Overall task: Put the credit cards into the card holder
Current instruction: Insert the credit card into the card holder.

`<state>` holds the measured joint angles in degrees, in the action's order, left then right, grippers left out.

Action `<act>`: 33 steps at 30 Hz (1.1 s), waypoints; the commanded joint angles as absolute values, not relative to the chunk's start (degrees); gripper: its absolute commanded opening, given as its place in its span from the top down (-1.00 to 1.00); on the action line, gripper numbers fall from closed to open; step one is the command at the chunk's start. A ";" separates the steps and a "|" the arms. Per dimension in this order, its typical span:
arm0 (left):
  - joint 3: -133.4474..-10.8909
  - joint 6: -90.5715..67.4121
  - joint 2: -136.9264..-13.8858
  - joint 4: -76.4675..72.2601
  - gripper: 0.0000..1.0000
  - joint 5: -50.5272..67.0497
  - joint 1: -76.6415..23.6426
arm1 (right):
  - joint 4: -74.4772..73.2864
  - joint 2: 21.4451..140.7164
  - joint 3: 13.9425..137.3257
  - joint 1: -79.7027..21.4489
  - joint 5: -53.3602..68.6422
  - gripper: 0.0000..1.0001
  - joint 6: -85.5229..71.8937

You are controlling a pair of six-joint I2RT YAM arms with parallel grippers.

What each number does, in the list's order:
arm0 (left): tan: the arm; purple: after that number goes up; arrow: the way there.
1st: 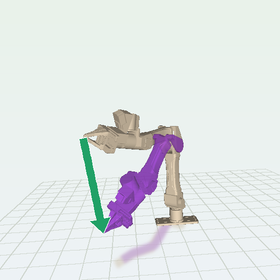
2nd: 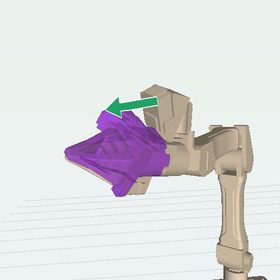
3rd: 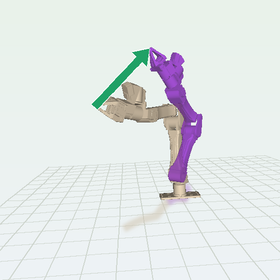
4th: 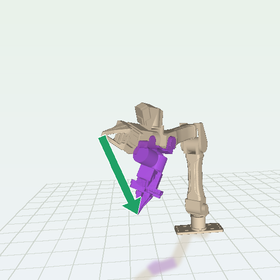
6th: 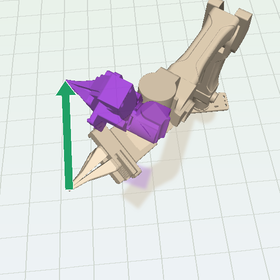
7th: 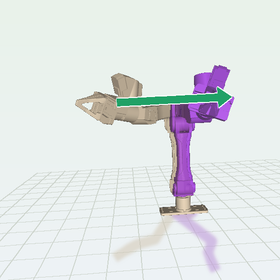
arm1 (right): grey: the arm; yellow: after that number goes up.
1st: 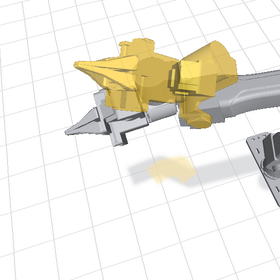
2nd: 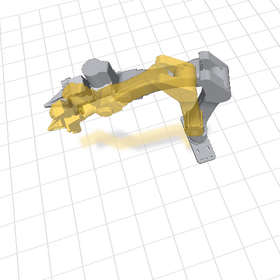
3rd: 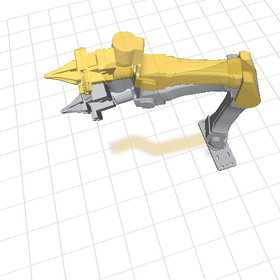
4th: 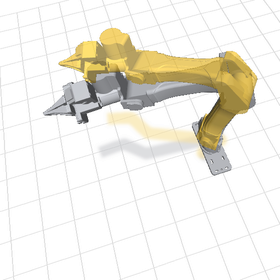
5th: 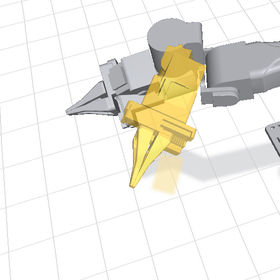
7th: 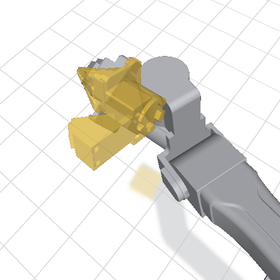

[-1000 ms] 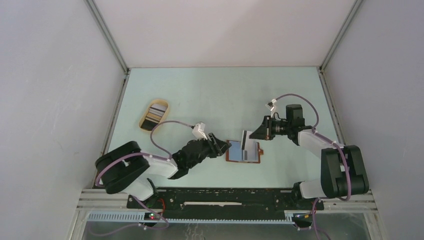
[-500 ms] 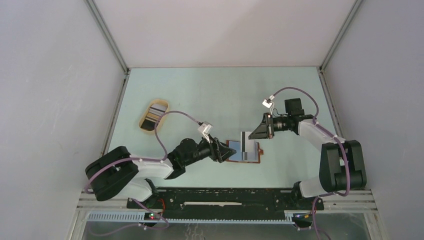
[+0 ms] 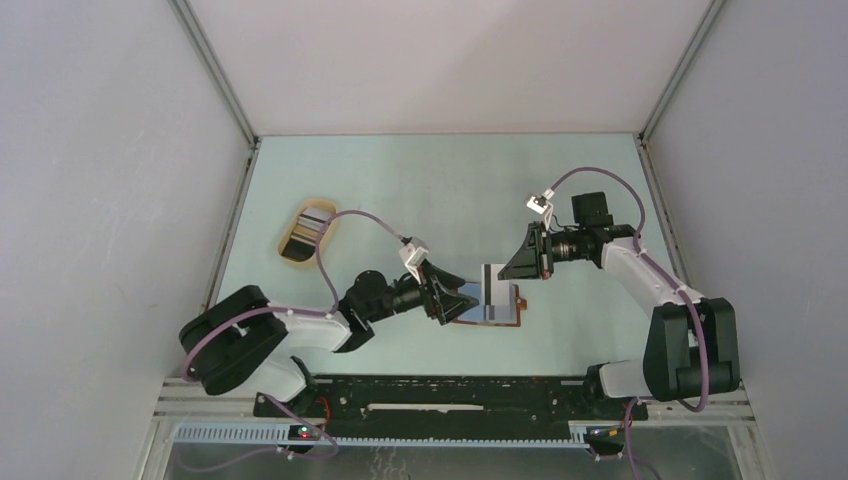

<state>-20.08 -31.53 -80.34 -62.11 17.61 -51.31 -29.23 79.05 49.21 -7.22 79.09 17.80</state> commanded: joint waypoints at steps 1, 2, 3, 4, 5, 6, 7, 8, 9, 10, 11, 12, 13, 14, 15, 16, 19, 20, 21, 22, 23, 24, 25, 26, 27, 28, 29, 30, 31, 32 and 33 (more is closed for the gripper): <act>-23.24 -34.24 -84.58 -74.75 -0.59 22.47 -50.27 | -30.21 77.55 51.06 -8.01 80.95 1.00 20.07; -23.33 -34.80 -85.82 -76.25 -0.54 22.79 -50.30 | -29.92 77.74 51.06 -8.24 81.07 1.00 19.93; -23.45 -35.14 -86.85 -77.68 -0.49 23.04 -50.23 | -29.70 77.96 51.06 -8.52 80.97 1.00 19.81; -23.65 -35.50 -88.30 -78.96 -0.46 23.31 -50.17 | -29.56 78.16 51.06 -8.85 80.95 1.00 19.81; -24.05 -35.89 -89.12 -79.71 -0.44 23.69 -49.89 | -29.51 78.21 51.06 -9.24 80.90 1.00 19.81; -24.68 -36.27 -89.71 -79.72 -0.41 24.20 -49.49 | -29.44 78.30 51.06 -9.49 80.72 1.00 19.90; -25.30 -36.60 -90.26 -79.67 -0.36 24.75 -48.91 | -29.48 78.31 51.02 -9.71 80.50 1.00 20.16; -26.00 -37.07 -90.76 -79.70 -0.33 25.67 -48.30 | -30.07 78.31 51.26 -9.89 80.25 1.00 20.78; -26.72 -37.67 -91.18 -79.63 -0.29 26.61 -47.70 | -30.52 78.35 51.51 -10.05 80.11 1.00 21.24; -27.43 -38.18 -91.62 -79.52 -0.23 27.64 -47.15 | -30.73 78.44 51.58 -10.22 80.10 1.00 21.47; -28.06 -38.63 -91.99 -79.21 -0.17 28.62 -46.77 | -30.81 78.48 51.66 -10.28 80.10 1.00 21.64; -28.45 -38.91 -92.46 -79.11 -0.15 29.36 -46.62 | -30.91 78.56 51.71 -10.28 80.11 1.00 21.63; -28.66 -39.12 -93.03 -79.16 -0.12 29.80 -46.66 | -30.93 78.57 51.76 -10.28 79.93 1.00 21.70; -28.84 -39.60 -93.59 -79.54 -0.08 30.27 -46.63 | -30.95 78.62 51.77 -10.28 79.96 1.00 21.73; -29.02 -40.46 -94.34 -80.08 -0.03 30.80 -46.65 | -30.94 78.70 51.77 -10.28 80.10 1.00 21.72; -29.49 -40.93 -94.86 -80.17 0.01 31.37 -46.62 | -30.87 78.77 51.77 -10.35 80.14 1.00 21.79; -30.67 -41.81 -96.02 -80.18 0.14 32.96 -46.69 | -31.13 79.05 52.01 -10.64 80.00 1.00 21.94; -30.83 -41.90 -96.14 -80.24 0.20 33.32 -46.67 | -31.19 79.10 52.02 -10.64 79.85 1.00 22.02; -30.85 -41.99 -96.15 -80.24 0.25 33.55 -46.75 | -31.16 79.17 52.03 -10.63 79.69 1.00 21.99; -30.85 -42.01 -96.16 -80.23 0.33 33.70 -46.72 | -31.15 79.19 52.03 -10.63 79.61 1.00 22.09; -30.85 -42.01 -96.20 -80.23 0.44 33.81 -46.72 | -31.20 79.28 52.03 -10.70 79.55 1.00 22.06; -30.97 -42.01 -96.28 -80.22 0.58 34.02 -46.73 | -31.20 79.35 52.03 -10.72 79.56 1.00 22.09; -31.21 -42.20 -96.51 -80.20 0.74 34.28 -46.69 | -31.20 79.36 52.03 -10.80 79.41 1.00 22.11; -31.42 -42.33 -96.72 -80.26 0.94 34.61 -46.68 | -31.27 79.44 52.02 -10.89 79.27 1.00 22.19; -31.53 -42.48 -97.03 -80.32 0.99 34.82 -46.68 | -31.26 79.40 52.03 -10.97 79.14 1.00 22.23; -31.47 -42.58 -97.22 -80.52 1.00 34.76 -46.75 | -31.30 79.37 52.03 -11.05 79.05 1.00 22.30; -31.20 -42.69 -97.19 -80.57 1.00 34.47 -46.69 | -31.33 79.26 52.10 -11.07 78.74 0.94 22.41; -30.77 -42.71 -97.07 -80.58 1.00 34.05 -46.72 | -31.99 79.18 52.28 -11.17 78.29 0.84 23.04; -30.28 -42.78 -96.81 -80.56 1.00 33.50 -46.69 | -33.12 79.03 52.63 -11.21 77.78 0.69 24.20; -29.69 -43.06 -96.59 -80.59 1.00 32.93 -46.57 | -34.46 78.97 53.03 -11.23 76.94 0.52 25.58; -28.91 -43.42 -96.29 -80.49 1.00 32.27 -46.52 | -35.64 78.76 53.40 -11.17 76.01 0.33 26.73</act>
